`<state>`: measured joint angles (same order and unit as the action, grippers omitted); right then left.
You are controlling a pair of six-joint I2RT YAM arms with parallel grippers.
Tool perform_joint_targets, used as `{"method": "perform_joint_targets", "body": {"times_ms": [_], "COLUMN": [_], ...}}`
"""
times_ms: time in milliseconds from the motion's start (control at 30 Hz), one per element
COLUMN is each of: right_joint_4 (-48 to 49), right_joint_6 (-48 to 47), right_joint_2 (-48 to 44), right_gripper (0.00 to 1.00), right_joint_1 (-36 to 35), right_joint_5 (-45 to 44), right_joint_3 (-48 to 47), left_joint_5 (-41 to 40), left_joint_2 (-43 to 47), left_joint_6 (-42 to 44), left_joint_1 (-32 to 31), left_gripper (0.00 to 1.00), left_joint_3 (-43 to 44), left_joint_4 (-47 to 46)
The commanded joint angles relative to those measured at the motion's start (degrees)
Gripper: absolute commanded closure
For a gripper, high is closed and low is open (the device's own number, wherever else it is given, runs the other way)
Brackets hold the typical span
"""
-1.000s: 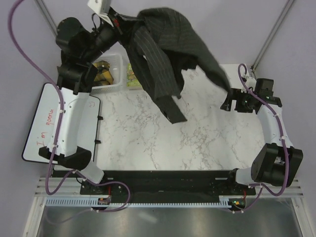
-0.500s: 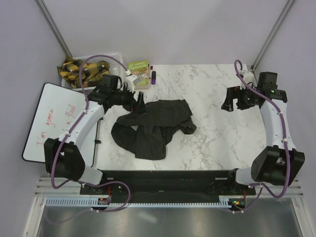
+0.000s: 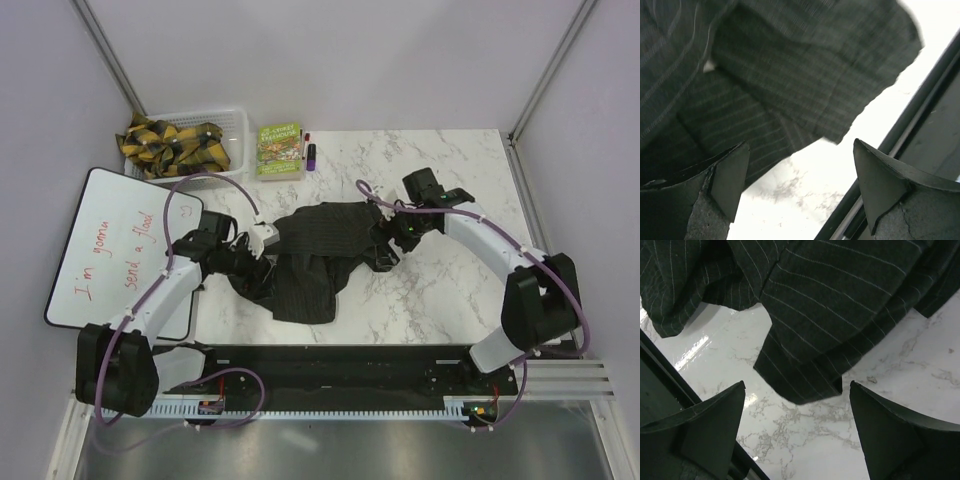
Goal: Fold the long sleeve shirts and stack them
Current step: Move the shirt to the center of the board
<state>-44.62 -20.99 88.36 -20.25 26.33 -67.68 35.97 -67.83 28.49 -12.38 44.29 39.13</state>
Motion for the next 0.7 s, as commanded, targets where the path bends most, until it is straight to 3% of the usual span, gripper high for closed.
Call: {"method": "perform_joint_targets", "body": {"times_ms": [0,167,267,433,500,533,567,633,667], "right_joint_4": [6.03,10.77,13.06,14.91,14.91,14.83,14.74,14.56,14.21], "right_joint_6": [2.36,2.8,3.15,2.54,1.92,1.4,1.05,-0.01,-0.27], "right_joint_2": [2.96,5.15,6.21,7.97,7.45,7.1,6.57,5.34,4.9], "right_gripper": [0.09,0.12,0.19,0.5,0.63,0.67,0.72,0.9,1.0], "right_joint_1": [-6.11,-11.56,-13.14,-13.32,-13.06,-12.8,-12.45,-11.83,-10.87], "right_joint_5": [-6.36,-19.09,-25.96,-36.34,-37.92,-37.75,-37.75,-38.45,-38.63], "right_joint_3": [-3.77,-4.13,-3.95,-5.35,-5.88,-5.97,-6.06,-6.67,-6.94], "left_joint_5": [-9.76,-17.05,-21.81,-21.38,-22.33,-22.95,-24.35,-22.88,-18.78], "left_joint_2": [1.65,-0.81,-1.51,-5.63,-9.23,-10.12,-10.56,-8.47,-6.37], "left_joint_6": [5.44,0.97,-0.62,-2.56,-3.97,-4.14,-4.75,-4.85,-3.72], "left_joint_1": [1.48,6.04,9.03,9.13,9.13,9.22,9.48,10.09,10.18], "left_gripper": [0.09,0.12,0.13,0.13,0.25,0.36,0.54,0.69,0.82], "left_joint_3": [-2.89,-2.54,-2.46,-2.2,-0.88,-0.27,1.05,3.24,4.13], "left_joint_4": [-3.97,-8.45,-11.53,-12.06,-12.59,-12.5,-12.33,-11.37,-10.32]}}
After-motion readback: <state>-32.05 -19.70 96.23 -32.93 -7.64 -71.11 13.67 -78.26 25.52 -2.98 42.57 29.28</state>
